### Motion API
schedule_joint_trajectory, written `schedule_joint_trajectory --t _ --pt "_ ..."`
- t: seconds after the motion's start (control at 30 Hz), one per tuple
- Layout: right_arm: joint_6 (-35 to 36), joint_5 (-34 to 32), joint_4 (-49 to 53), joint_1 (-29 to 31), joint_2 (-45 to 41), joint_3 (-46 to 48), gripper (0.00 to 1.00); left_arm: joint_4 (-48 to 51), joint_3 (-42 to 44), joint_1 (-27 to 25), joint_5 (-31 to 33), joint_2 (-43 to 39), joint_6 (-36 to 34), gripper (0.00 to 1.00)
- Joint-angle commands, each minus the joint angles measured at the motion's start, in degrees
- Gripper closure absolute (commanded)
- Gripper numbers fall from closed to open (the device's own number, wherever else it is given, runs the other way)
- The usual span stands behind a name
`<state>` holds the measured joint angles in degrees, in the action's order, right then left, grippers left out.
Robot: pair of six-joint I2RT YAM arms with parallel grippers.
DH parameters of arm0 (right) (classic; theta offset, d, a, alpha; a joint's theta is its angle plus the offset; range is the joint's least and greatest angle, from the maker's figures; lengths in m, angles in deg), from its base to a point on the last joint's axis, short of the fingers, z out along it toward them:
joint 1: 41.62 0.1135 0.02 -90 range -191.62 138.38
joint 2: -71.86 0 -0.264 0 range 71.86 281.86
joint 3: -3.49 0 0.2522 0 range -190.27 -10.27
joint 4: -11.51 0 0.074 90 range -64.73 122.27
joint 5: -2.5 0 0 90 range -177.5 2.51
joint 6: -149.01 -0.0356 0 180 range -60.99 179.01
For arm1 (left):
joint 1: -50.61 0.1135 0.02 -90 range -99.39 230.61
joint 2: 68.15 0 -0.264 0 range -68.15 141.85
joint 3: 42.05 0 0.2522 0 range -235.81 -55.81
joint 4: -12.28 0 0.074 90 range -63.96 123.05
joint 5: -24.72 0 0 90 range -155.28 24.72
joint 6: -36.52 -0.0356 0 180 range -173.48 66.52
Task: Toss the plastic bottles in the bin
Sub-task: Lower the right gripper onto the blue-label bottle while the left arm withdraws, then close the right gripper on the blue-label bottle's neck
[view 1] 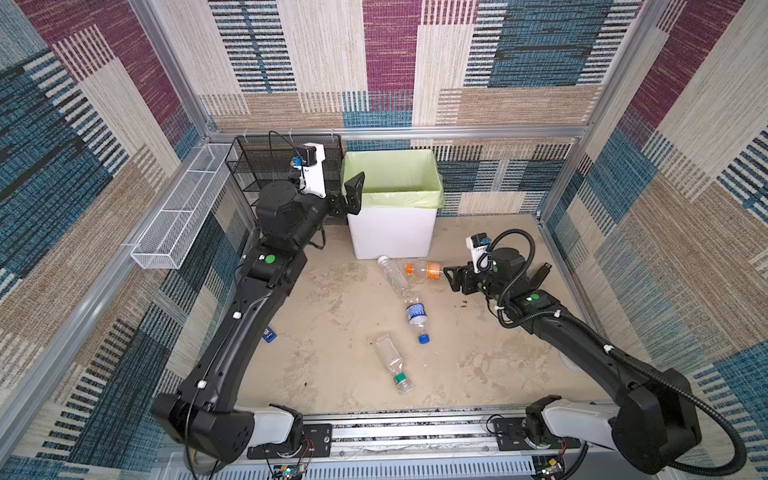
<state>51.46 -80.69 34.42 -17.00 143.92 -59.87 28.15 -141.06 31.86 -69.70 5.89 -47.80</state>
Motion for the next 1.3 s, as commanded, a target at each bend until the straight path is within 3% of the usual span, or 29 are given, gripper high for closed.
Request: schedule_joint_trajectory --t 0.0,0.2,0.37,0.5,0.63,0.83,0.93,1.27 --pt "-0.16 -0.87 4.02 3.14 2.53 0.50 0.12 7.66 6.64 1.04 3.87 -4.22 -2.55 0.01" --pt "-4.66 -2.24 4.07 9.37 7.35 0.08 0.08 14.87 18.28 5.65 1.63 -11.80 -4.28 0.01" --pt "-7.54 -5.50 5.98 14.13 14.09 -2.15 0.07 11.06 27.57 8.22 -1.24 -15.14 -3.15 0.01" --pt "-11.07 -7.63 5.80 15.80 18.71 -3.21 0.10 9.24 29.49 8.99 -5.24 -14.27 -0.60 0.03" --pt "-12.99 -9.76 5.18 16.16 22.10 -4.29 0.12 10.24 29.02 9.03 -4.85 -13.85 -0.58 0.05" --pt "-12.86 -13.04 6.44 16.50 27.10 -7.99 0.20 10.10 29.35 9.07 -4.63 -14.23 -0.67 0.05" --pt "-12.51 -14.09 6.88 16.51 27.97 -9.10 0.31 10.10 29.44 9.05 -4.55 -14.27 -0.80 0.06" --pt "-13.56 -15.26 6.08 16.43 23.67 -6.37 0.47 10.02 29.44 9.07 -5.15 -13.54 -0.57 0.07"
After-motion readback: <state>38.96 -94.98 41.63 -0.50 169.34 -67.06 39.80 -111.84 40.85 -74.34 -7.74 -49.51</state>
